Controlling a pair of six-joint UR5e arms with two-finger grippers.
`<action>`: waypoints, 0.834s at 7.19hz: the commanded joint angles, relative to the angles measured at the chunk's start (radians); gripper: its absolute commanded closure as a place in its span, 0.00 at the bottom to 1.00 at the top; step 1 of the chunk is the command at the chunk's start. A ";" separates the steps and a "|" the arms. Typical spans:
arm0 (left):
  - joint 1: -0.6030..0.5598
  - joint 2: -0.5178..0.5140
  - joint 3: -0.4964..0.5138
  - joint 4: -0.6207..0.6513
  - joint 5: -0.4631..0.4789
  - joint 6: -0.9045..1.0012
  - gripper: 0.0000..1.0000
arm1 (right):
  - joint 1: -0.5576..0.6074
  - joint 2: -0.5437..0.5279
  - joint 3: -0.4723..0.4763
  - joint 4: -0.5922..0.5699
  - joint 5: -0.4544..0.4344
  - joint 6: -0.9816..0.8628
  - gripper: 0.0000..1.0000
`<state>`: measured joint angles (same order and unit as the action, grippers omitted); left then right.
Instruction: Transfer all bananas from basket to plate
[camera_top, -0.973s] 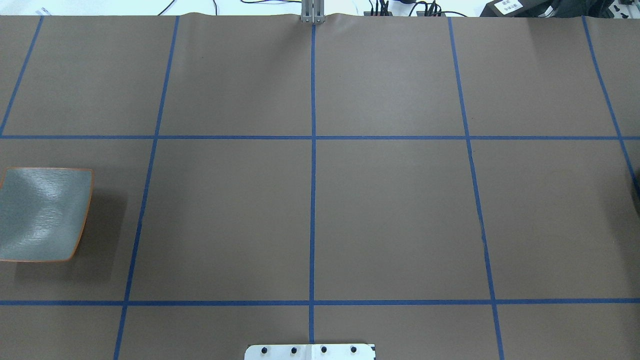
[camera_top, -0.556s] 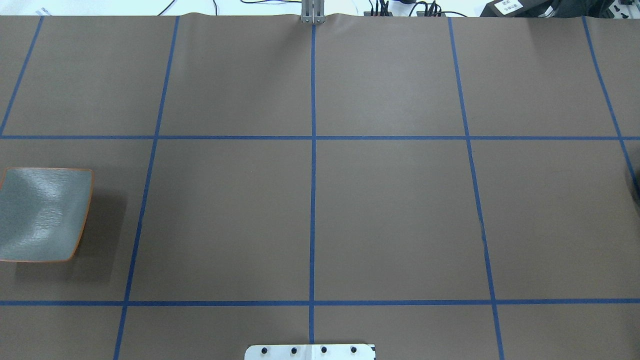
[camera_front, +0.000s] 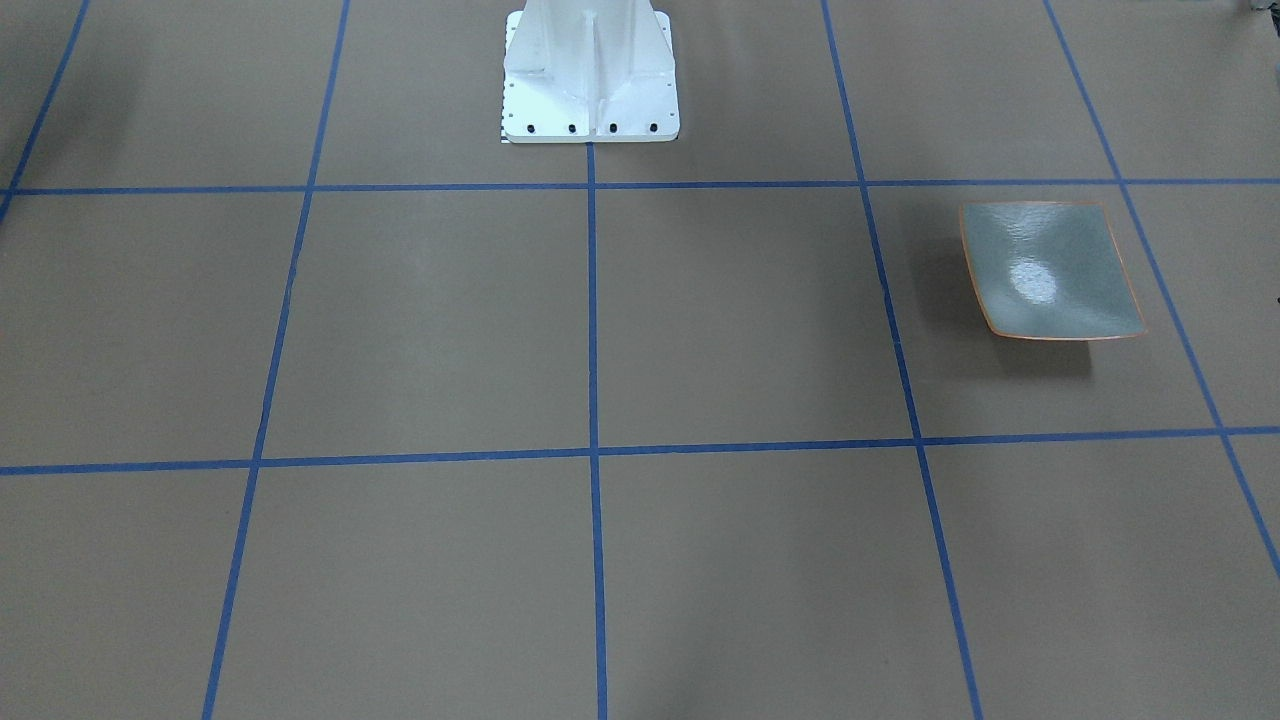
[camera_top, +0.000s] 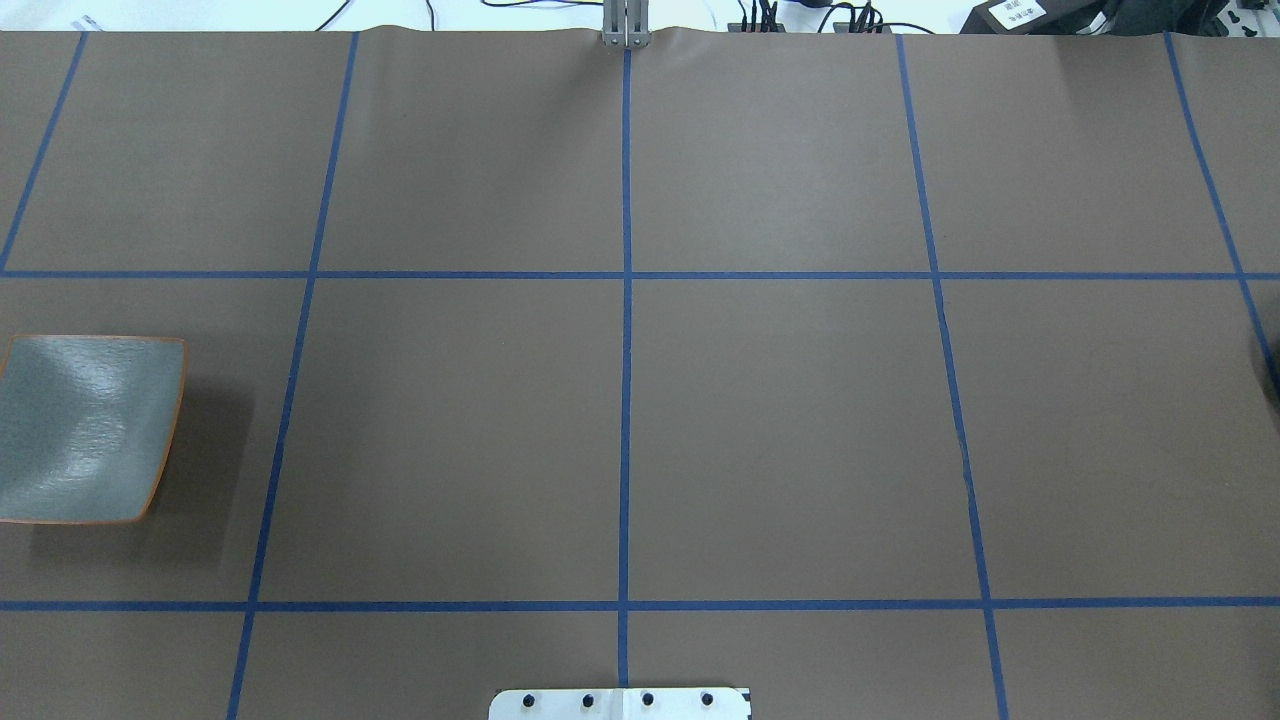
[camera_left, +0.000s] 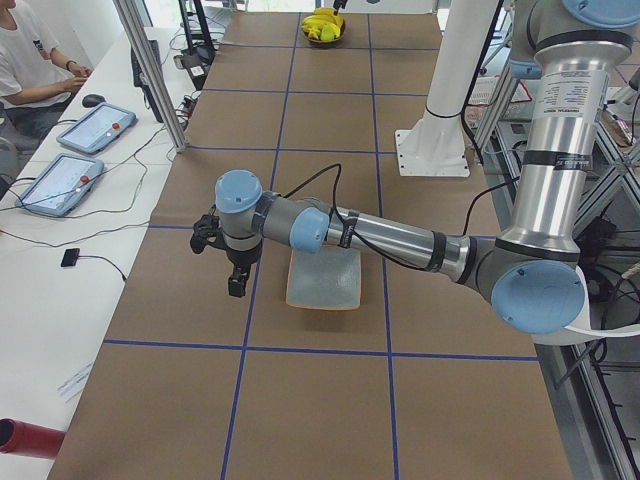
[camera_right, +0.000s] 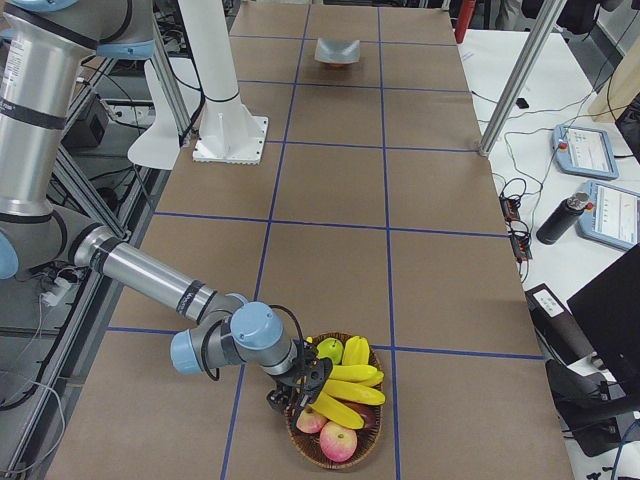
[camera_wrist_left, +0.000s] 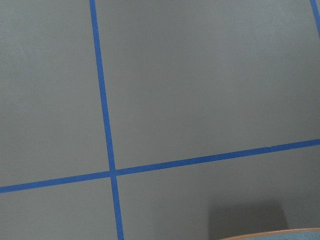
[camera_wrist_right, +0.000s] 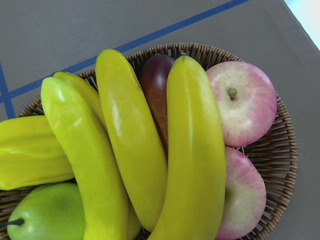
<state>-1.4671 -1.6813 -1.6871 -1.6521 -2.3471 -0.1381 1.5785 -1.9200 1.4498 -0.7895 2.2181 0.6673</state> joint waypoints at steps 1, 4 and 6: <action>-0.001 0.000 0.000 0.000 0.003 0.000 0.00 | -0.002 0.007 -0.022 0.012 -0.003 0.009 0.02; -0.001 0.002 0.001 0.000 0.005 0.000 0.00 | -0.002 0.022 -0.034 0.013 0.005 0.041 0.03; -0.001 0.002 0.000 0.000 0.005 0.002 0.00 | -0.002 0.022 -0.048 0.015 0.006 0.037 0.04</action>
<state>-1.4680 -1.6798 -1.6855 -1.6521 -2.3425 -0.1372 1.5770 -1.8980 1.4119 -0.7761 2.2228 0.7062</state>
